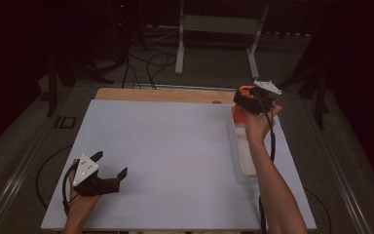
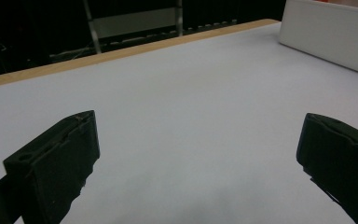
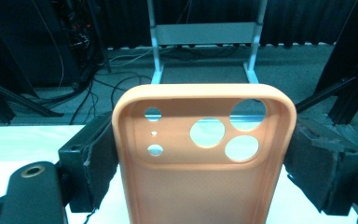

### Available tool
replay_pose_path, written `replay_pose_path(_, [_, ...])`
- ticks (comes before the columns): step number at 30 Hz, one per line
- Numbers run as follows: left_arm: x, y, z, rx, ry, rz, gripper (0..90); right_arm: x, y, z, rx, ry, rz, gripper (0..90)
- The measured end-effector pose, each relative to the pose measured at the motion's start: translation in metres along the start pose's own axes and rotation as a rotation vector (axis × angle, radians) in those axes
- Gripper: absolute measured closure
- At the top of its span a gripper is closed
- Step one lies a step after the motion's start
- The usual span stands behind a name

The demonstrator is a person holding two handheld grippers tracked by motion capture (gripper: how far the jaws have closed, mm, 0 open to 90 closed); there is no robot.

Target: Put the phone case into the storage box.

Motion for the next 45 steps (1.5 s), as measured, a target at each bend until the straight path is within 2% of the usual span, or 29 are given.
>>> replay_pose_path(22, [0.000,0.000,0.001,0.006,-0.003,0.001,0.0,0.002,0.008,-0.015,-0.056,0.003,0.010,16.1])
replay_pose_path(28, [0.000,0.000,0.000,0.003,-0.001,0.000,0.0,0.000,0.010,-0.017,-0.068,-0.018,0.016,16.1])
replay_pose_path(45, [0.000,0.000,0.000,0.001,0.000,0.000,0.0,0.000,0.014,-0.024,-0.113,-0.022,0.017,15.9])
Point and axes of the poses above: each handheld gripper's, and its own axes: y roughly forward along the jaws, z roughly out of its top, x roughly to its right, the point moved 5 cm from there along y, roughly forward along the jaws, and after that the axes turned 5 degrees about x, right-handed, at the moved point
